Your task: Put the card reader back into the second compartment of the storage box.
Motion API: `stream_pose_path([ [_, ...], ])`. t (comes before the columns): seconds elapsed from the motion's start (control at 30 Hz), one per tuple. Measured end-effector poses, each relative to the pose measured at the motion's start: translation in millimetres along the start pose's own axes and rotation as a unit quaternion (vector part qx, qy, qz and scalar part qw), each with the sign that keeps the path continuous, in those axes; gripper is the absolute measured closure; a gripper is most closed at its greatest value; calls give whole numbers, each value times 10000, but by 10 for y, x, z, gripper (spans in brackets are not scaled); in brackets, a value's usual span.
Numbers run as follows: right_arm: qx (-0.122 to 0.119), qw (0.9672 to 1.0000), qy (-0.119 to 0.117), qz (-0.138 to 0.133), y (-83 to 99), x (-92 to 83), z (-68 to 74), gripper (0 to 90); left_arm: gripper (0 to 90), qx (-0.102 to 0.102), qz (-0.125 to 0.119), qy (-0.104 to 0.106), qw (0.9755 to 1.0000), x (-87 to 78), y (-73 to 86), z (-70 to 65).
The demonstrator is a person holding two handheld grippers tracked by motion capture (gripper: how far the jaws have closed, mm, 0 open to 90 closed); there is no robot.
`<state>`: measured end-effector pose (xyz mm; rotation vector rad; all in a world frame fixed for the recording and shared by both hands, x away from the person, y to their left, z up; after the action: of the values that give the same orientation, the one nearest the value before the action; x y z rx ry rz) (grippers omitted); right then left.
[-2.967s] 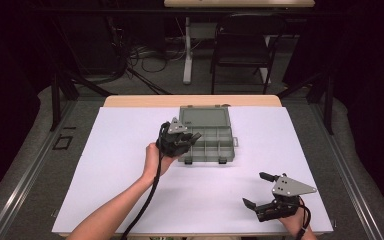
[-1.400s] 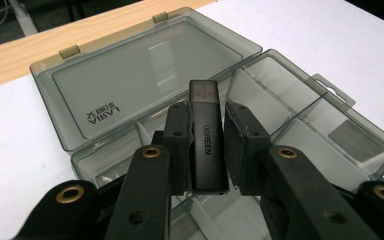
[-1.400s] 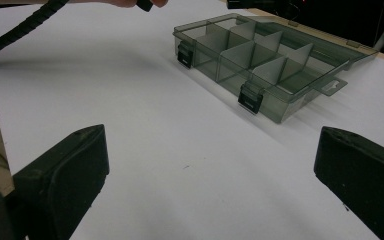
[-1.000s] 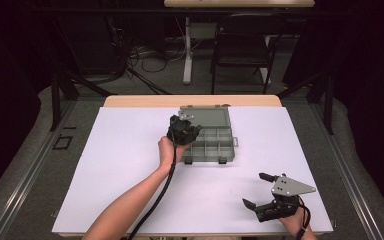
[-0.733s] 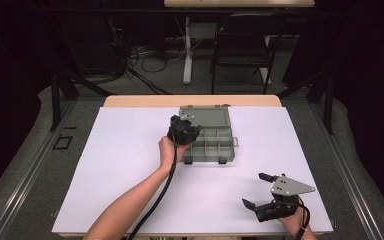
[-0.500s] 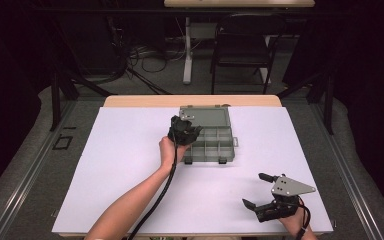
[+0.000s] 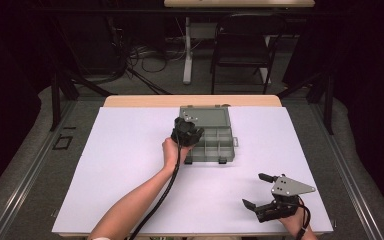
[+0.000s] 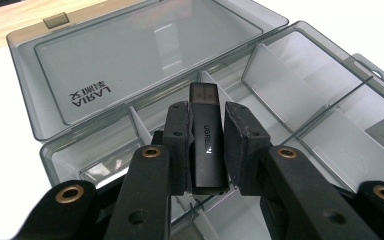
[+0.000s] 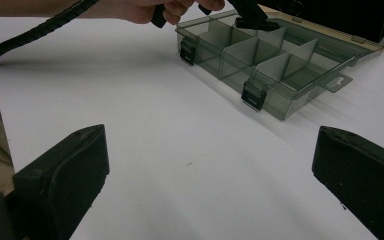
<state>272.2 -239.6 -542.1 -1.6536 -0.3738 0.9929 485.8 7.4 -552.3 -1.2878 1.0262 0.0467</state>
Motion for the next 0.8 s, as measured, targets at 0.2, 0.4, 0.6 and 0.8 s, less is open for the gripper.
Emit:
stream_pose_path([
  [0.2,-1,10000,-1,6,0,0,1,15,730,-7,31,-41,10000,23,-6,-1],
  [0.4,6,10000,-8,17,2,-1,3,15,720,40,24,-84,10000,50,-10,-1],
  [0.6,-5,10000,-11,22,4,-3,2,15,296,-30,16,144,9999,-47,-47,-15],
  [0.8,-13,10000,-1,21,3,-7,8,15,159,284,-46,293,9992,-250,-73,-38],
])
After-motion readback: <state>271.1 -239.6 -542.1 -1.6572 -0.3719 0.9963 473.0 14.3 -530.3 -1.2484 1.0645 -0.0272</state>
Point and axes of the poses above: each handheld gripper's, and its own axes: x roughly forward along the jaws, y roughly out of its underside, z roughly to its left, the point moved 4 cm from there along x, roughly forward along the jaws, and after that the axes turned 1 degree about -z, right-handed, at the moved point
